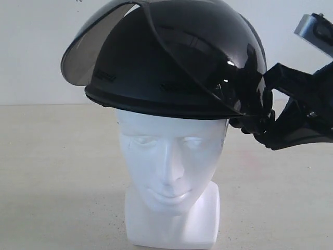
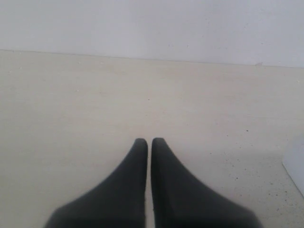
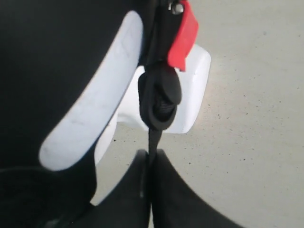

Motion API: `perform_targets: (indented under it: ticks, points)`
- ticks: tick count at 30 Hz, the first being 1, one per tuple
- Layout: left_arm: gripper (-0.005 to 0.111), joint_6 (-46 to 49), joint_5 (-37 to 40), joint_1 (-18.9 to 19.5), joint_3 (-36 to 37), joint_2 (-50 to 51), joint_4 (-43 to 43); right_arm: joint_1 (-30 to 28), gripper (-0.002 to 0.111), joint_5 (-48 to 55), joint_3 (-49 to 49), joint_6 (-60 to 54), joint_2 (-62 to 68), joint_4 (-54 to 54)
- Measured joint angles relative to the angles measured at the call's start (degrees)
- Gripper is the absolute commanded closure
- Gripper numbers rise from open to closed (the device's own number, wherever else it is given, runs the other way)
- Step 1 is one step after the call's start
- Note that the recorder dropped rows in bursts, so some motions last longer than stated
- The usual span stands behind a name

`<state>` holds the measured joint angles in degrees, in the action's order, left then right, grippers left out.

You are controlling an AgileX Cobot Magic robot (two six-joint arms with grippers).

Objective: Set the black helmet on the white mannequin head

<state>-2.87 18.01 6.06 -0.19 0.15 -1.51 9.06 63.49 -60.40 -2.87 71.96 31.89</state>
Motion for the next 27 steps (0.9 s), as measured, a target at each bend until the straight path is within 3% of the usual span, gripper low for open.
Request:
perform_targets:
  ticks: [27]
  points:
    - [0.102,0.00,0.00,0.00,0.00,0.00,0.00,0.13,0.108,-5.74,0.13,-3.95,-2.71,-5.72]
